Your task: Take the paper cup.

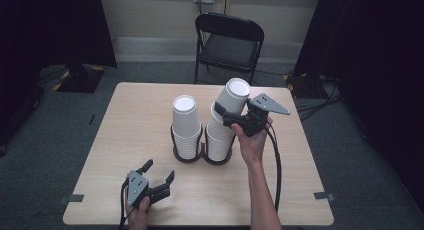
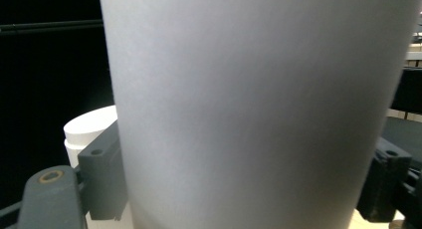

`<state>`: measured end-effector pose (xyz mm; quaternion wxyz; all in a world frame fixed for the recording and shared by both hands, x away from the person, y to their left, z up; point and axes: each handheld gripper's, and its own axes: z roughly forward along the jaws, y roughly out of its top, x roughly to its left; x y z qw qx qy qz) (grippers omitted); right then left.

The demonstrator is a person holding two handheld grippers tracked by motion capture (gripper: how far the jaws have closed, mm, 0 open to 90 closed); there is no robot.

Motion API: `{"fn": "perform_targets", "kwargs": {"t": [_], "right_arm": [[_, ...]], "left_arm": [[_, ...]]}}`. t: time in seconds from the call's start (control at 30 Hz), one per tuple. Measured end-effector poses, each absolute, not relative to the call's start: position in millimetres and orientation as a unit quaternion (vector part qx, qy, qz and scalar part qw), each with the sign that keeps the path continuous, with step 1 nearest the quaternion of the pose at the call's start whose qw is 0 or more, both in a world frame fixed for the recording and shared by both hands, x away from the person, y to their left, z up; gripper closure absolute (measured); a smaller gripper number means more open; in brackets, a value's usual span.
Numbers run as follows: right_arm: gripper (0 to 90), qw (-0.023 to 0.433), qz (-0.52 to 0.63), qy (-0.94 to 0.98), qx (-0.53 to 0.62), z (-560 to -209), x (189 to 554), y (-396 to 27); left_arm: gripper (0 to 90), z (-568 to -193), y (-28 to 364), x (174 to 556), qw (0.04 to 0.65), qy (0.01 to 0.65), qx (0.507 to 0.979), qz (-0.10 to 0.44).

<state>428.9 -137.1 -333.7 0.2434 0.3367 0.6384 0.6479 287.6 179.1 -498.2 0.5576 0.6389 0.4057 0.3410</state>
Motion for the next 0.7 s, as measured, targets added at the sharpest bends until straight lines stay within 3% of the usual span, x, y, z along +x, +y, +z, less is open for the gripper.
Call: {"fn": "perform_targets", "kwargs": {"t": [0.7], "right_arm": [[15.5, 0.232, 0.670, 0.615, 0.345, -321.9, 413.0, -159.2]], "left_arm": [[18.9, -498.4, 180.1, 286.7, 0.558, 0.406, 0.635, 0.347]]}}
